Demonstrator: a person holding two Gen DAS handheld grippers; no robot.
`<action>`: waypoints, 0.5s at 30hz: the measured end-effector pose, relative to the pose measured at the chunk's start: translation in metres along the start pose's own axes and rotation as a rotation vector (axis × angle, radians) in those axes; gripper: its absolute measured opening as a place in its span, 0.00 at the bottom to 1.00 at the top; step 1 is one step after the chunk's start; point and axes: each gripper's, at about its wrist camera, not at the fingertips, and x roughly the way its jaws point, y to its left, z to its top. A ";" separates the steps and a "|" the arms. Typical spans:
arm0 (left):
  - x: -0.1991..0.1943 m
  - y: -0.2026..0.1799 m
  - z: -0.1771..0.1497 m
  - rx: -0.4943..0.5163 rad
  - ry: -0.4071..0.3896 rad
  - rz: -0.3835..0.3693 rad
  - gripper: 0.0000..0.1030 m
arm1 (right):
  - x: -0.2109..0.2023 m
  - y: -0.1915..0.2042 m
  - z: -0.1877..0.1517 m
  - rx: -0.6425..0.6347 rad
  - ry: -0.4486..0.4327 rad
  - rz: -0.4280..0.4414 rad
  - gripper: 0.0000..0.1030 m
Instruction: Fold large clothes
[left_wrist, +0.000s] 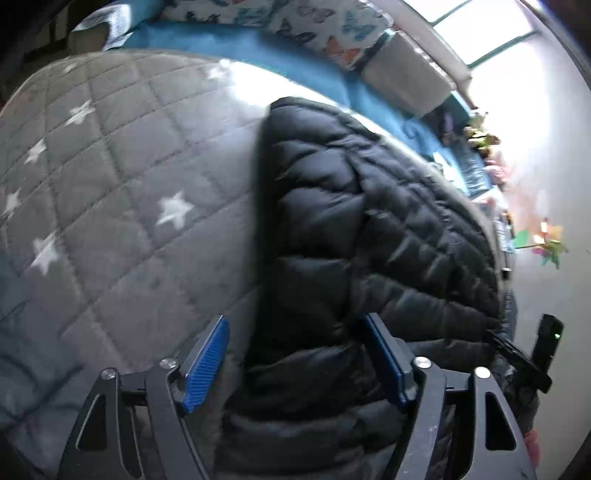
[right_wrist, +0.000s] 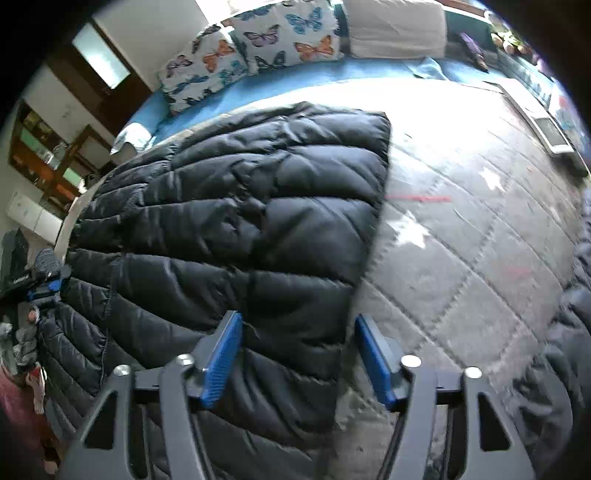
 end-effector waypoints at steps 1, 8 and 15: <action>0.003 -0.003 0.001 0.011 0.004 -0.009 0.51 | 0.000 0.002 0.002 -0.003 -0.004 -0.006 0.45; -0.009 -0.025 0.013 0.072 -0.170 0.017 0.31 | -0.021 0.021 0.032 -0.044 -0.136 -0.019 0.17; 0.007 -0.019 0.008 0.072 -0.103 0.114 0.42 | -0.010 0.026 0.024 -0.062 -0.048 -0.114 0.27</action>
